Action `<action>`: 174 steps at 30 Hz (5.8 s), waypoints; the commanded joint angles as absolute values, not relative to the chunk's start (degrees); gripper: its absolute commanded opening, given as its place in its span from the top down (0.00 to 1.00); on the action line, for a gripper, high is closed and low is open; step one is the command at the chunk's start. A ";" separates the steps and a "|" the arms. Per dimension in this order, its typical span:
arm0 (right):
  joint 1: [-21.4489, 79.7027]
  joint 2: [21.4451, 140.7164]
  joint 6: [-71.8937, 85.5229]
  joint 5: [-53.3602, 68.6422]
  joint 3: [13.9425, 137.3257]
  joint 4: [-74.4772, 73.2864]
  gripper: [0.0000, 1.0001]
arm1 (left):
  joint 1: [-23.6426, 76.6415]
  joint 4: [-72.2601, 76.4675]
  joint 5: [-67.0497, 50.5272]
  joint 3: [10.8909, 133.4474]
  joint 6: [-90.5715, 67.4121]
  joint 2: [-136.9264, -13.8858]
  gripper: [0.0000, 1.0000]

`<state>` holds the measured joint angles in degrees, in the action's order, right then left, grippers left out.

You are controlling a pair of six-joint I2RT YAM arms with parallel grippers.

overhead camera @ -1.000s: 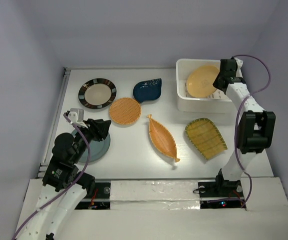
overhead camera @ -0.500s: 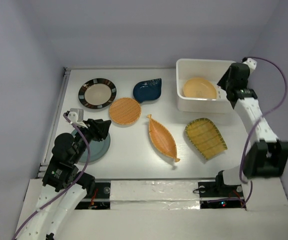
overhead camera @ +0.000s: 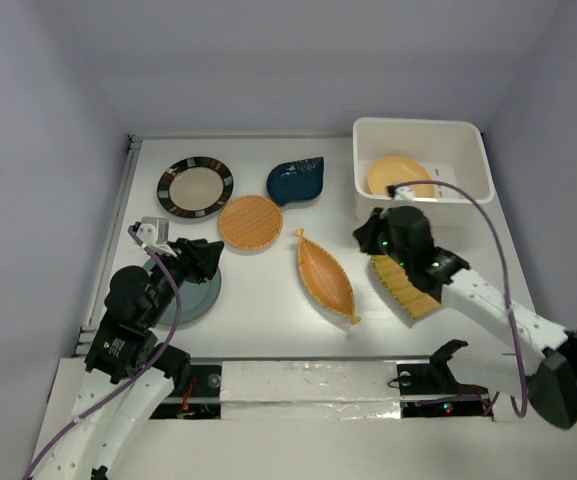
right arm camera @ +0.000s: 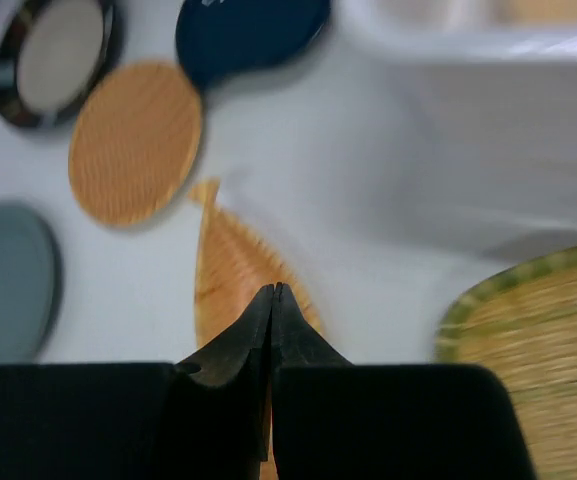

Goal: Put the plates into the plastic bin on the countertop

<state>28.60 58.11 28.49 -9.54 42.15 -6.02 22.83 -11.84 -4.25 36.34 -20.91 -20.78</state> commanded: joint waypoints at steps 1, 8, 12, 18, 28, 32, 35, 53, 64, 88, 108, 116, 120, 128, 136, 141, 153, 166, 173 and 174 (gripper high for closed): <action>38.98 64.84 30.06 -6.06 45.16 -1.94 1.00 | 23.20 -10.02 -4.04 36.56 -20.92 -21.09 0.57; 47.80 89.18 39.52 -13.00 63.61 3.51 0.99 | 23.20 -10.28 -3.78 36.65 -21.00 -21.27 0.57; 51.57 98.69 50.69 -17.55 68.20 9.30 0.72 | 23.20 -10.20 -3.87 36.74 -20.92 -20.83 0.57; 56.95 106.78 65.64 -29.34 71.63 8.09 0.42 | 23.81 -10.19 -3.96 36.74 -21.01 -19.78 0.57; 58.36 115.92 81.73 -33.04 74.44 2.46 0.42 | 26.27 -10.46 -3.25 36.83 -20.92 -17.14 0.57; 58.36 117.86 87.27 -36.03 74.44 1.93 0.42 | 26.81 -10.46 -3.08 36.83 -20.83 -16.79 0.58; 58.36 119.79 91.57 -36.30 75.32 1.67 0.42 | 27.42 -10.55 -2.99 36.83 -20.92 -16.87 0.57; 58.88 124.63 103.18 -40.60 75.06 3.78 0.68 | 29.79 -10.90 -2.46 37.00 -20.83 -17.67 0.58; 58.89 123.58 102.92 -41.92 73.13 5.10 0.96 | 29.79 -11.07 -2.11 37.00 -20.83 -17.84 0.57; 64.51 86.78 73.67 -53.60 53.80 16.61 1.00 | 29.79 -11.42 -0.88 37.35 -20.92 -17.93 0.57; 13.12 59.84 34.90 -27.79 58.53 -6.33 1.00 | 29.79 -11.16 -1.23 37.00 -20.92 -17.40 0.57; 5.19 76.88 31.46 -9.86 68.45 -7.29 1.00 | 29.79 -11.25 -1.06 37.00 -20.92 -17.40 0.57; 1.50 80.23 34.09 -4.23 67.86 -4.58 1.00 | 29.79 -11.16 -1.05 37.00 -20.92 -17.23 0.57; -0.79 82.01 36.65 -10.98 63.20 -5.01 0.69 | 29.79 -11.16 -1.05 37.18 -20.92 -16.96 0.57; -0.27 72.79 35.24 -6.78 62.67 -3.88 0.38 | 29.79 -11.25 -0.70 37.09 -20.92 -17.05 0.56; 10.43 66.45 35.51 -1.50 55.91 4.21 1.00 | 29.79 -11.69 -0.53 37.70 -20.48 -15.91 0.75; 51.05 96.65 39.19 9.14 61.08 24.86 1.00 | 29.27 -13.18 6.68 38.41 -21.18 -15.03 1.00; 59.77 125.14 49.29 12.92 75.76 28.38 0.46 | 29.27 -13.36 6.94 38.50 -21.09 -14.33 0.97; 59.77 132.70 56.33 15.38 77.43 35.23 0.49 | 29.27 -13.27 6.68 38.50 -21.09 -14.33 0.93; 59.77 133.41 57.64 15.47 77.52 37.25 0.49 | 29.27 -13.27 6.68 38.58 -21.09 -14.24 0.92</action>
<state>59.57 130.04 53.34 14.17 76.36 32.18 29.50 -14.59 6.55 36.47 -20.95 -14.87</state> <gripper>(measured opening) 0.510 0.070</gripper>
